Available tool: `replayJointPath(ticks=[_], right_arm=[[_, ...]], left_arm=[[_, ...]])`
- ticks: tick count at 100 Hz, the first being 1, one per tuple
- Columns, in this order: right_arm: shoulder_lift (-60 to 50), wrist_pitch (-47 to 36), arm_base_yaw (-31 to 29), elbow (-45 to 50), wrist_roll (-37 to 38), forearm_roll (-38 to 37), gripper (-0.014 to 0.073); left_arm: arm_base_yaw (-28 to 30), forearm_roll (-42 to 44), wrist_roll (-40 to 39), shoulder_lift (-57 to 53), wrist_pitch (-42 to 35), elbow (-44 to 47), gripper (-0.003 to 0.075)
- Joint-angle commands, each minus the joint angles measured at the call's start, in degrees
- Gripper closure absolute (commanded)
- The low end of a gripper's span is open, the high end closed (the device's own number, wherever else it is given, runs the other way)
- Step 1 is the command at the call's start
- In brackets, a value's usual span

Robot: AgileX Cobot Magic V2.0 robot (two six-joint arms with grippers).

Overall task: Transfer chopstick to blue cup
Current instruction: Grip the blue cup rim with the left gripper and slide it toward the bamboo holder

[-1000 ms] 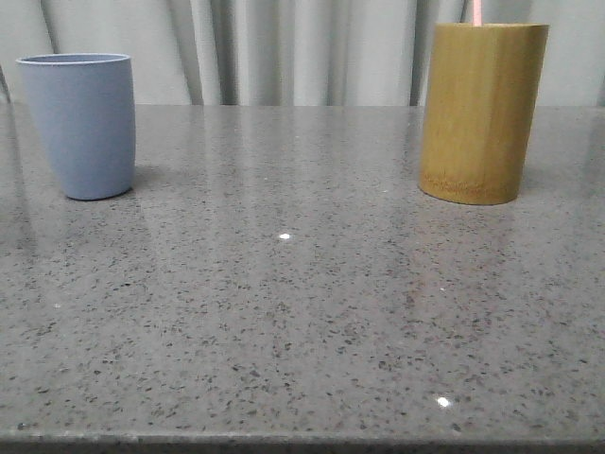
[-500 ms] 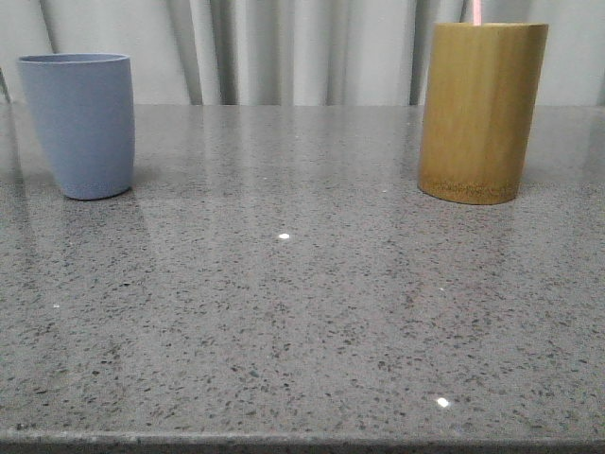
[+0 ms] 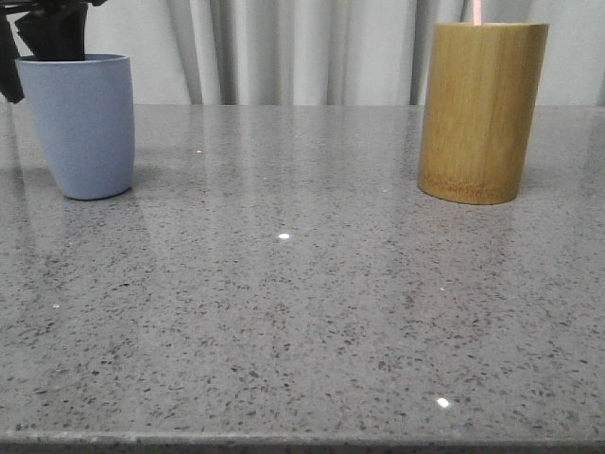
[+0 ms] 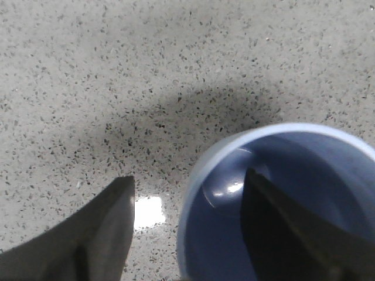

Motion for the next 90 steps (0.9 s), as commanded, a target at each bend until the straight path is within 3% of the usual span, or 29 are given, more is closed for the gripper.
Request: replayJointPath(ticks=[1,9,32,62,90], right_arm=[[0.6,-4.2,-0.3,-2.3,-0.2,-0.4,0.0249],[0.6,-4.2,-0.3,-2.3,-0.2,-0.4,0.0249],[0.6,-4.1,-0.3,-2.3,-0.2,-0.4,0.0249],[0.6,-4.1,-0.3,-2.3,-0.2,-0.4,0.0249],[0.6,-4.0,-0.3,-2.3,-0.2,-0.4,0.0249]], left_arm=[[-0.4,-0.7,-0.2,-2.0,-1.3,-2.1,0.0345],[-0.4,-0.7,-0.2,-1.9,-1.3,-2.1,0.0412],[-0.3,-0.7,-0.2,-1.9,-1.3,-2.1,0.0737],[-0.9,-4.7,-0.2,-1.7,-1.0,-4.0,0.0739],[-7.9,-4.9,-0.2,3.3,0.4,-12.7,0.0739]])
